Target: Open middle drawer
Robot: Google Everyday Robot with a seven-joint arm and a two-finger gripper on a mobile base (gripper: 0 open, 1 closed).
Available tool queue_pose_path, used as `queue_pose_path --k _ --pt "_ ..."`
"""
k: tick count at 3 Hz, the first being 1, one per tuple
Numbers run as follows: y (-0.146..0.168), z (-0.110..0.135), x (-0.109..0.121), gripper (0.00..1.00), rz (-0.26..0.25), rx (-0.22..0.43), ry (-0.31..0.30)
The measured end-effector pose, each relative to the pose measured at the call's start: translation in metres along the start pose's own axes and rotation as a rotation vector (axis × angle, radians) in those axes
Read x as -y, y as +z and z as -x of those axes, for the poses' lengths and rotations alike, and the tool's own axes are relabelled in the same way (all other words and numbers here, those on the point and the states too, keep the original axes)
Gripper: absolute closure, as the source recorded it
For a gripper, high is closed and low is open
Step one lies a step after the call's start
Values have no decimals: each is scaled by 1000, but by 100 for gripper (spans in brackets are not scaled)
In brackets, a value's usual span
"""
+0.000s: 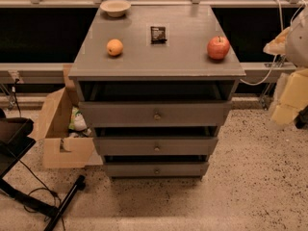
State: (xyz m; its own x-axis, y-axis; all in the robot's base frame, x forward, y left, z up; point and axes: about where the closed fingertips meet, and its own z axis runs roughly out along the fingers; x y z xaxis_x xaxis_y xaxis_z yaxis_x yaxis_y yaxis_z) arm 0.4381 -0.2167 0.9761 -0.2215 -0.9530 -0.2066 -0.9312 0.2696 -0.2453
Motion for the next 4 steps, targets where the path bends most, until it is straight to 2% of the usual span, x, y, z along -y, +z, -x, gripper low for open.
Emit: queue_pose_path --k 1,2,3,4 --pt "2 0 1 0 -1 -4 1" --pt "24 -3 9 0 -13 -47 7" --pt "90 -5 14 0 5 -79 -33" --pt "174 -10 18 0 -8 -101 -78"
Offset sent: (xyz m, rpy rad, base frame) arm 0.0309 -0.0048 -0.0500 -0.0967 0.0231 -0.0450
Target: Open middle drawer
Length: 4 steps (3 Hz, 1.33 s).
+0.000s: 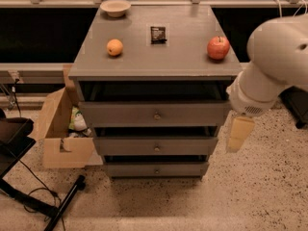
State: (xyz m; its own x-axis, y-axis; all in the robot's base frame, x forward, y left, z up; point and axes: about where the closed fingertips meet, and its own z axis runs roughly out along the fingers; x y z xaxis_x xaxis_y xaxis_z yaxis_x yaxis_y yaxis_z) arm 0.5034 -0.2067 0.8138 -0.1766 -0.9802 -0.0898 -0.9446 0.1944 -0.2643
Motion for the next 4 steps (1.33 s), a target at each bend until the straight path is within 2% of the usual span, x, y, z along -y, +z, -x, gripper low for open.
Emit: queue_pose_path --k 2,3,4 --pt "123 8 15 0 -52 41 -43" --pt "223 28 16 0 -27 103 -63" --pt "226 28 14 0 -22 104 -63"
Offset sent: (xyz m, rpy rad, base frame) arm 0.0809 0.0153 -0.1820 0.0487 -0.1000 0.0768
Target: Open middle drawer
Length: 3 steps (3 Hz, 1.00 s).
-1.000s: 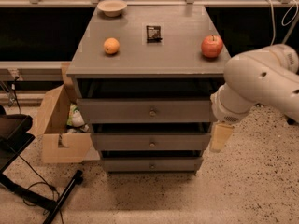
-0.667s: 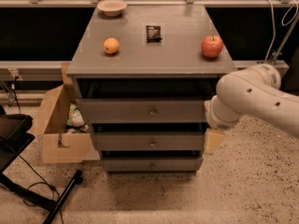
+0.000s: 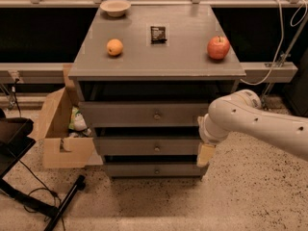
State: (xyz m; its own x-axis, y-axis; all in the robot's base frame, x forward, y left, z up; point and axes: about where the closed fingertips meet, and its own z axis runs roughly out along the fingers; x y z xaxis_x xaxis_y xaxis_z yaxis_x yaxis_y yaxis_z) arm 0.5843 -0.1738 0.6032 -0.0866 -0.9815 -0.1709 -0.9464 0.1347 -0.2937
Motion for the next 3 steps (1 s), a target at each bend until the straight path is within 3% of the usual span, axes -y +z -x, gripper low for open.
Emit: queue_pose_path --k 1,3 --pt "35 5 -8 0 31 -52 -33" --pt "137 8 -15 0 92 -124 -124"
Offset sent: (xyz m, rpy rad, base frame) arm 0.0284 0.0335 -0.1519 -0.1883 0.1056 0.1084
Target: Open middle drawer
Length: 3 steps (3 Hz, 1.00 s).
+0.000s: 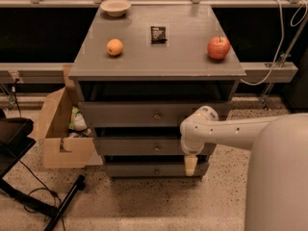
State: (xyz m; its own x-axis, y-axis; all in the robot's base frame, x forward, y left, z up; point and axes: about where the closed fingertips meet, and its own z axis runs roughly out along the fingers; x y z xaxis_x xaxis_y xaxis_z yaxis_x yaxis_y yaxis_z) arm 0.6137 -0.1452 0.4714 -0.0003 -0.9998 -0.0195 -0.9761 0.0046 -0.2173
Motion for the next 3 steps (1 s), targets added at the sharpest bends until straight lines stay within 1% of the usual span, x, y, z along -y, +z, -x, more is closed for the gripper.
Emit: queue_pose_path --k 1,2,3 --pt "35 4 10 0 5 13 -13" --pt "49 4 21 0 0 22 -15" --pt "64 1 31 0 11 21 -11"
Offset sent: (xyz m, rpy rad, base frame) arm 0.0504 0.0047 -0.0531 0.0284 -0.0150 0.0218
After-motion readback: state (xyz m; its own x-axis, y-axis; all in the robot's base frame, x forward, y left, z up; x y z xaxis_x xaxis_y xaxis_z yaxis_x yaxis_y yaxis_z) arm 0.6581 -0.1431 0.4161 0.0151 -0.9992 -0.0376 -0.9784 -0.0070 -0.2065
